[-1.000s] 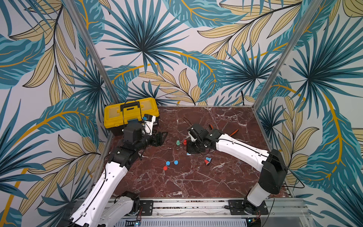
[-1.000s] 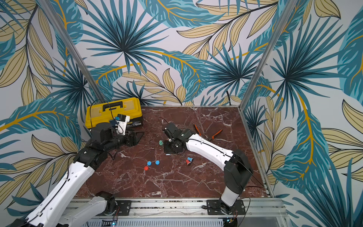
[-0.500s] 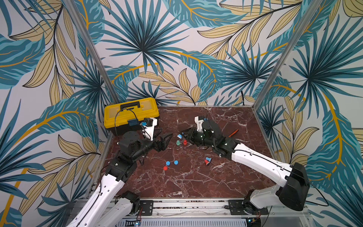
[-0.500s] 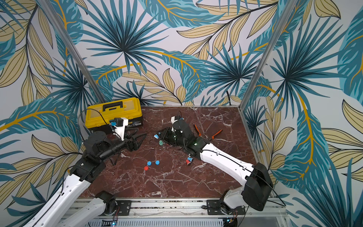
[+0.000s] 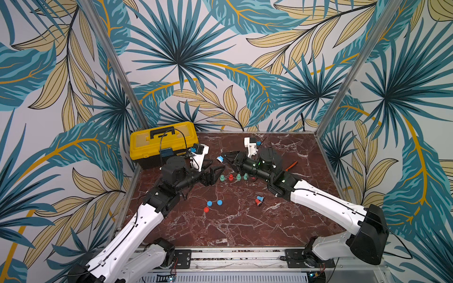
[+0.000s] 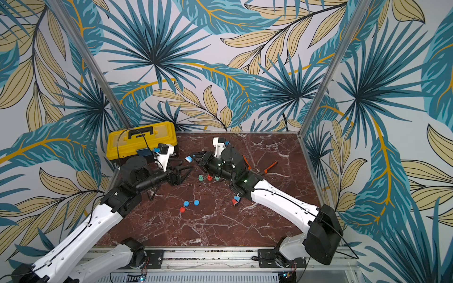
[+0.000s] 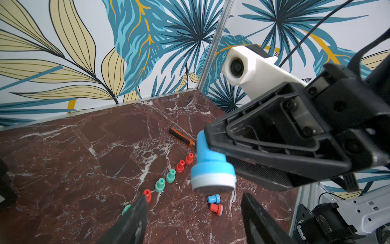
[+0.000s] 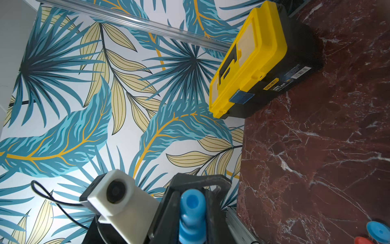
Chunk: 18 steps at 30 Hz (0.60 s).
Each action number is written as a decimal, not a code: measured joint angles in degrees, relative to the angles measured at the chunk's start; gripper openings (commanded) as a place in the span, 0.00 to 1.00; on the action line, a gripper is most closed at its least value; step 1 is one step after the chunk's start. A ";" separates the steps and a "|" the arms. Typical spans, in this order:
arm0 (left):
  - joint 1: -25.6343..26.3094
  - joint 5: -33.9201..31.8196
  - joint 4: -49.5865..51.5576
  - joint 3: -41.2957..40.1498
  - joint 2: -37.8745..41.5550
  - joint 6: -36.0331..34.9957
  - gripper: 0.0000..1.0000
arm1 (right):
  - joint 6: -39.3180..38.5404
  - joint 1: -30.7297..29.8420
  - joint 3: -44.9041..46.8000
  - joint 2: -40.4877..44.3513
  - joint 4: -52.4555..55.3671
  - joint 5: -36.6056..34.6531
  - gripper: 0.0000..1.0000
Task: Close the stamp cap
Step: Pick up the stamp from the center of the board.
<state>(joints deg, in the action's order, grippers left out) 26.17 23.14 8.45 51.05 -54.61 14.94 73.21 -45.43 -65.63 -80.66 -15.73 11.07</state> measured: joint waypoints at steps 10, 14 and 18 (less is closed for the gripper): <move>0.17 -0.66 -0.11 0.13 -0.81 -0.04 0.47 | 0.50 0.07 1.07 -0.24 -0.92 1.92 0.04; 0.42 -0.44 -0.15 0.13 -0.81 -0.09 0.43 | 0.48 0.09 1.14 -0.31 -0.94 1.92 0.04; 0.42 -0.15 -0.13 0.13 -0.81 -0.02 0.41 | 0.50 0.13 1.14 -0.46 -0.98 2.14 0.04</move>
<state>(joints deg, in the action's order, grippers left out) 26.59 22.98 8.32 51.18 -55.42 14.92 73.71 -45.30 -64.49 -81.12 -16.71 13.21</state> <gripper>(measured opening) 0.417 0.202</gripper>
